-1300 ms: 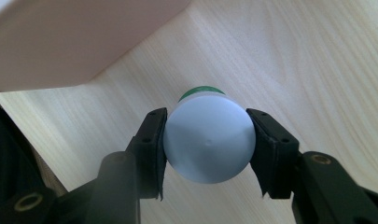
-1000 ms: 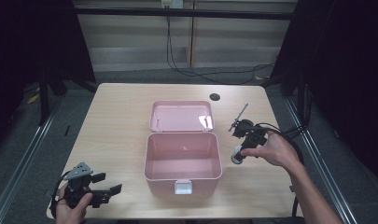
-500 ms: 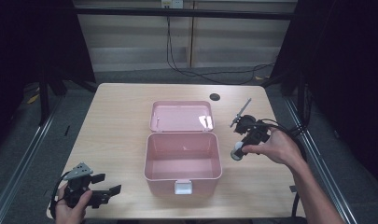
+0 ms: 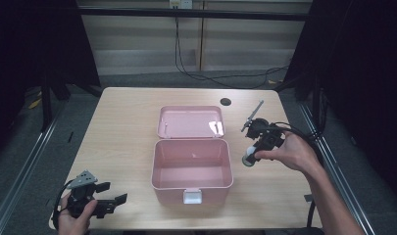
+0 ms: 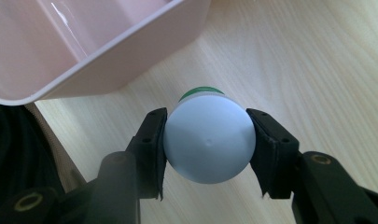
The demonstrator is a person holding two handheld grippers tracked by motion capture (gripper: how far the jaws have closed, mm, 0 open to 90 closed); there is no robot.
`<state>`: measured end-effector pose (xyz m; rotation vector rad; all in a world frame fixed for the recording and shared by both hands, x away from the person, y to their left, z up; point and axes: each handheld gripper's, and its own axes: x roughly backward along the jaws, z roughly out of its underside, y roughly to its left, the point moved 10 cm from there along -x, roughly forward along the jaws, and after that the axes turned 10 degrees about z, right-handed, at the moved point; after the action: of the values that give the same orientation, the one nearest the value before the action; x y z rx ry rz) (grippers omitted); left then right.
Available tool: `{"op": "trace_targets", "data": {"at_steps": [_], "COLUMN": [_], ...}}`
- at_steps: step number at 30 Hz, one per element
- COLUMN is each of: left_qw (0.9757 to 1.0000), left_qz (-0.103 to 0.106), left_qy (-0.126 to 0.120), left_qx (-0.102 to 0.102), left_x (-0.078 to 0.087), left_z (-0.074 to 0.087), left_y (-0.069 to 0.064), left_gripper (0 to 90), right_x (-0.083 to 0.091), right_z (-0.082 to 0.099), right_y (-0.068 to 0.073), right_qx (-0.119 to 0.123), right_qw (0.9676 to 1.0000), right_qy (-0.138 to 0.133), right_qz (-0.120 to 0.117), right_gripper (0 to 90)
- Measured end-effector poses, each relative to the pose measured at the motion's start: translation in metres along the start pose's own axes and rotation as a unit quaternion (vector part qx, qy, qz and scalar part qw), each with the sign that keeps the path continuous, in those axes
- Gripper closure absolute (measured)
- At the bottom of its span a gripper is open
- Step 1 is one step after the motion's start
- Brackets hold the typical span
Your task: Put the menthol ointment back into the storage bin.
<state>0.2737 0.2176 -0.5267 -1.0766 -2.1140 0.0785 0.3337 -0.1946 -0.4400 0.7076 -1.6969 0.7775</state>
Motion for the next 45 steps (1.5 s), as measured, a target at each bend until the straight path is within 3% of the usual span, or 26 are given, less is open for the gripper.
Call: {"op": "trace_targets", "data": {"at_steps": [18,29,38,45], "left_qw": [1.0,1.0,1.0,1.0], "left_qz": [0.0,-0.001,0.002,0.003], "left_qy": [0.0,-0.002,-0.004,-0.007], "left_qx": [0.0,0.003,0.001,0.004], "left_x": [0.0,0.0,0.001,0.001], "left_z": [0.0,0.0,-0.001,-0.001], "left_y": [0.0,0.001,0.0,0.0], "left_gripper": [16.4,16.4,16.4,16.4], "right_x": [0.027,0.052,0.051,0.052], "right_z": [-0.018,-0.04,-0.052,-0.072], "right_y": [0.003,0.013,0.024,0.037], "right_qx": [0.02,0.043,0.068,0.089], "right_qw": [0.9992,0.9968,0.9955,0.9919], "right_qy": [-0.035,-0.068,-0.066,-0.089], "right_qz": [0.007,0.006,0.001,-0.01], "right_gripper": [51.4,51.4,51.4,51.4]}}
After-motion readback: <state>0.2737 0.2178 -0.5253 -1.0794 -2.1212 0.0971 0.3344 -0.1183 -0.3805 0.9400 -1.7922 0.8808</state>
